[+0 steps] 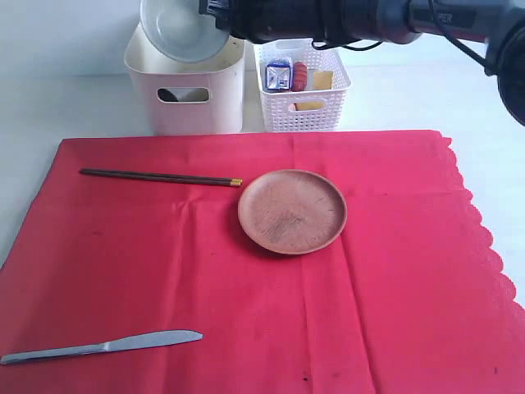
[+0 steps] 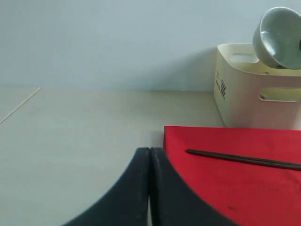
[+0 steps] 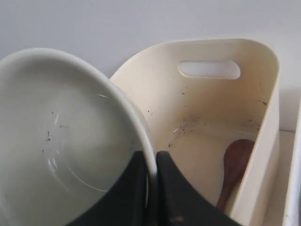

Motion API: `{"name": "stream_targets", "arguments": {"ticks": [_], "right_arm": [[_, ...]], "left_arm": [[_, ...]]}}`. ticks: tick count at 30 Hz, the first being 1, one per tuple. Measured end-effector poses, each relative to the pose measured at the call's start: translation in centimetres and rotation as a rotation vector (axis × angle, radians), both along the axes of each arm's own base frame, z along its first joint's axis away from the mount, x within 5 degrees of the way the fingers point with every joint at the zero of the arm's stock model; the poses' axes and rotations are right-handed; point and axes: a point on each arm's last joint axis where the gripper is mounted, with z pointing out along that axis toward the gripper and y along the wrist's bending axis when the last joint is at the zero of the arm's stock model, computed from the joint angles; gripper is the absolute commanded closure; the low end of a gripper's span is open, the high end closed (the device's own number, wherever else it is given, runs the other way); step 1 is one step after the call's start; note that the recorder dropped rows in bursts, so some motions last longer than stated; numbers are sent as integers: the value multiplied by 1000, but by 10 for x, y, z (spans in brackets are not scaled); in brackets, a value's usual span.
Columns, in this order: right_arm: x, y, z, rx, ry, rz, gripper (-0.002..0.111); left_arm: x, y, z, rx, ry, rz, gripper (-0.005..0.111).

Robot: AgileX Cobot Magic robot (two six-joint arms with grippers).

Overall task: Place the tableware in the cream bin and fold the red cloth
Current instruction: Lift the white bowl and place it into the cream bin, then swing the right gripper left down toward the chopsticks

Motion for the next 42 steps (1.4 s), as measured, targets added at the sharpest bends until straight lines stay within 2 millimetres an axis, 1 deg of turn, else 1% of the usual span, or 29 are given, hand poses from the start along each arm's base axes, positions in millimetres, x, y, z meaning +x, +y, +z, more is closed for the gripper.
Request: {"name": "stream_targets", "arguments": {"ticks": [2, 3, 4, 5, 6, 8, 10, 12, 14, 16, 19, 21, 23, 27, 29, 31, 33, 36, 42], "right_arm": [[-2, 4, 0, -7, -9, -16, 85], [-3, 5, 0, -9, -12, -21, 81], [-2, 5, 0, -10, -12, -23, 73], [-2, 5, 0, -9, -13, -29, 68], [-2, 5, 0, -10, -13, -30, 60], [-2, 5, 1, -10, -16, -34, 52], [-2, 5, 1, -14, -21, -31, 50], [-2, 5, 0, -34, -43, -7, 50], [-4, 6, 2, -58, -74, 27, 51], [-5, 7, 10, -83, -119, 64, 52], [-10, 7, 31, -83, -173, 100, 55], [-13, 6, 46, -73, -198, 116, 60], [-17, 6, 59, -63, -219, 139, 67], [-27, 5, 81, -38, -246, 189, 86], [-31, 4, 89, -26, -253, 216, 95], [-36, 4, 96, -24, -261, 246, 101], [-41, 6, 100, -47, -273, 277, 104], [-53, 14, 103, -97, -278, 318, 104], [-86, 45, 88, -306, -247, 411, 104]], "left_arm": [[0, 0, 0, 0, 0, 0, 107], [0, 0, 0, 0, 0, 0, 107], [0, 0, 0, 0, 0, 0, 107], [0, 0, 0, 0, 0, 0, 107], [0, 0, 0, 0, 0, 0, 107], [0, 0, 0, 0, 0, 0, 107], [0, 0, 0, 0, 0, 0, 107], [0, 0, 0, 0, 0, 0, 107], [0, 0, 0, 0, 0, 0, 107], [0, 0, 0, 0, 0, 0, 107], [0, 0, 0, 0, 0, 0, 107], [0, 0, 0, 0, 0, 0, 107], [0, 0, 0, 0, 0, 0, 107], [0, 0, 0, 0, 0, 0, 107], [0, 0, 0, 0, 0, 0, 107], [0, 0, 0, 0, 0, 0, 107], [0, 0, 0, 0, 0, 0, 107], [0, 0, 0, 0, 0, 0, 107], [0, 0, 0, 0, 0, 0, 107]]}}
